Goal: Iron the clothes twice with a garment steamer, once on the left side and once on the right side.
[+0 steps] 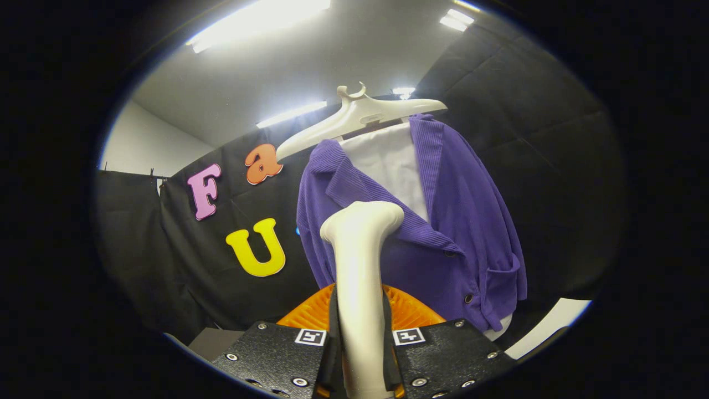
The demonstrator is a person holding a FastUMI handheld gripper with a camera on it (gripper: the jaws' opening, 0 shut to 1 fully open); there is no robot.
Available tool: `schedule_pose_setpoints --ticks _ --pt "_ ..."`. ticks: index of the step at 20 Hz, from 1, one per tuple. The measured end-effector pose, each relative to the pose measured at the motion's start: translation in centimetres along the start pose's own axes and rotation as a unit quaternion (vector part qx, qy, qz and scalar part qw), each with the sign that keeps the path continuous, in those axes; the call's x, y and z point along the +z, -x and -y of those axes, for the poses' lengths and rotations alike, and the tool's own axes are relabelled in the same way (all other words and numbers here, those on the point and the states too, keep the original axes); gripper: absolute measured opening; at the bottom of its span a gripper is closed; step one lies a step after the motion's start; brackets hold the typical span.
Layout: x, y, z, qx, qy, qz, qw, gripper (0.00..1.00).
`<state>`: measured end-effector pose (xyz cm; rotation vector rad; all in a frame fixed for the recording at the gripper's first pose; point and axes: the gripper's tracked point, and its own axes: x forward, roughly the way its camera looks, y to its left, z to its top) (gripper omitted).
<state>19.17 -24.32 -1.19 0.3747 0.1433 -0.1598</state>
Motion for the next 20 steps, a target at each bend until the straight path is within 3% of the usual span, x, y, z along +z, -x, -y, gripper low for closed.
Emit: schedule_pose_setpoints --ticks 20 --pt "-18.8 2.1 7.3 -0.019 -0.009 -0.151 0.988 0.30"
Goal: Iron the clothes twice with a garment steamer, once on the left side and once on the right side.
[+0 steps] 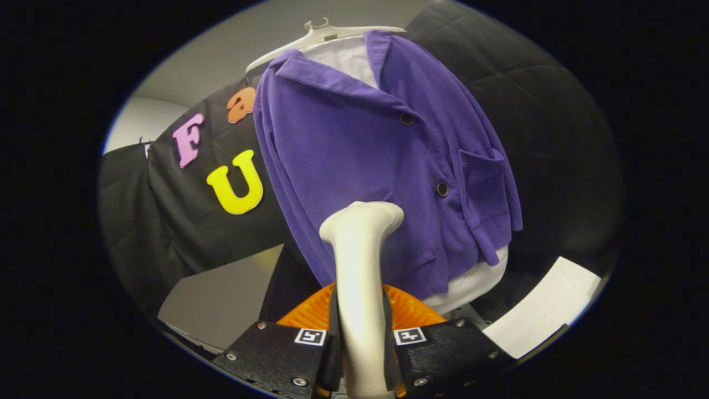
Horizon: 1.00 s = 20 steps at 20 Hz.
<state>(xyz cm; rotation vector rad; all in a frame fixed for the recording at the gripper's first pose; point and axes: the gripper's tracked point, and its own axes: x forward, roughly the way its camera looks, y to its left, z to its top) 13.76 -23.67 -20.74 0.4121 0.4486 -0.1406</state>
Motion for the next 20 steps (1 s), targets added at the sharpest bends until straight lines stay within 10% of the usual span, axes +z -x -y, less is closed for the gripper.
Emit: schedule_pose_setpoints --ticks 20 --pt "-8.9 1.7 3.3 -0.038 0.042 -0.080 0.995 0.30"
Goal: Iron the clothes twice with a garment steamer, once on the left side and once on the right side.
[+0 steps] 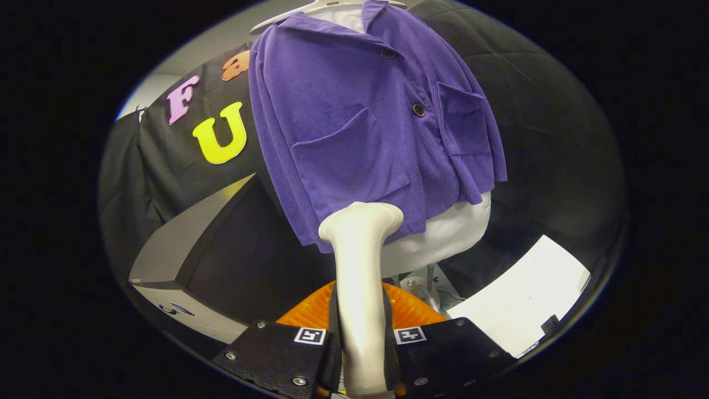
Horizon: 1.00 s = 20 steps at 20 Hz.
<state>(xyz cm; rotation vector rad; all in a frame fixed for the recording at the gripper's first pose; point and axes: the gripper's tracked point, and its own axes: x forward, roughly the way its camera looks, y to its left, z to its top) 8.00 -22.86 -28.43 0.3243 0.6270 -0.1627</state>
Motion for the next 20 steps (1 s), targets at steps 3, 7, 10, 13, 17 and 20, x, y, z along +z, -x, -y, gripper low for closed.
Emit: schedule_pose_setpoints --ticks 3,7,10,13,17,20 --pt "1.7 2.7 -0.8 0.009 0.005 0.024 1.000 0.30" --pt "5.2 6.5 -1.6 0.014 0.007 0.056 0.998 0.30" --pt "8.4 9.5 -2.0 0.027 0.007 0.080 0.996 0.30" --pt "13.2 13.0 -2.5 0.049 0.018 0.127 0.990 0.30" --pt "19.9 16.3 -1.7 0.050 0.008 0.194 0.980 0.30" --pt "24.1 17.3 -1.3 0.048 0.001 0.222 0.974 0.30"
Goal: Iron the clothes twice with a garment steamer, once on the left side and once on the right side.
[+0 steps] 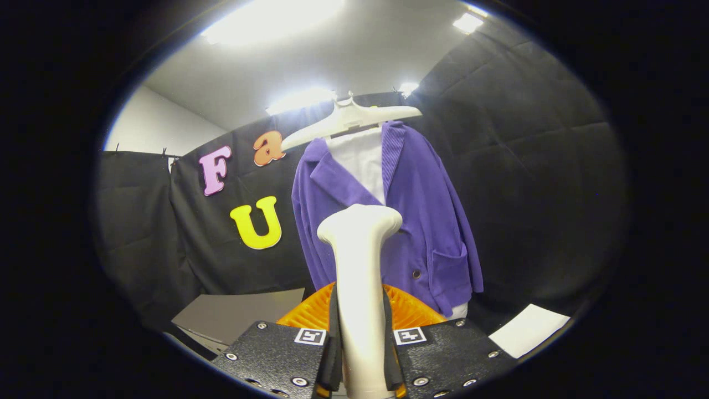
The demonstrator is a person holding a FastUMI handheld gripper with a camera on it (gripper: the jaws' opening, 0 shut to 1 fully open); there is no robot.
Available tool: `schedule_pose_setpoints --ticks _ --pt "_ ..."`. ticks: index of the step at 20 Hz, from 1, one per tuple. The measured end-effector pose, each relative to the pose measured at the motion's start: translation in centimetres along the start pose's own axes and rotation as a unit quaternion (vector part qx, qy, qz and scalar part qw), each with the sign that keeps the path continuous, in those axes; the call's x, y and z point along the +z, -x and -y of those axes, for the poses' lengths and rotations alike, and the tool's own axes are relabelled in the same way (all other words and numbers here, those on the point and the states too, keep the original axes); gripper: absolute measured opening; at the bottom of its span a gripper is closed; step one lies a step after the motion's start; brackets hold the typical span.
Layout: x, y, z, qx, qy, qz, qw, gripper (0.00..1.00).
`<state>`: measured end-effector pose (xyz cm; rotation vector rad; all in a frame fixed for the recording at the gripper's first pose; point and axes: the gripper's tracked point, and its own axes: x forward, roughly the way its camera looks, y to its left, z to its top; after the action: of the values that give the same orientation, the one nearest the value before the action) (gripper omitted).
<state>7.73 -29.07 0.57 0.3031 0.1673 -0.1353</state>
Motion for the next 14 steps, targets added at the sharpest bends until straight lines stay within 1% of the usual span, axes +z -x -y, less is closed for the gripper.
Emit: schedule_pose_setpoints --ticks 4,7,14 --pt "4.3 -1.8 0.6 -0.004 -0.025 0.038 0.999 0.30" --pt "6.6 -4.1 1.1 -0.008 -0.029 0.066 0.997 0.30" --pt "9.6 -9.9 3.0 -0.037 -0.028 0.107 0.993 0.30"
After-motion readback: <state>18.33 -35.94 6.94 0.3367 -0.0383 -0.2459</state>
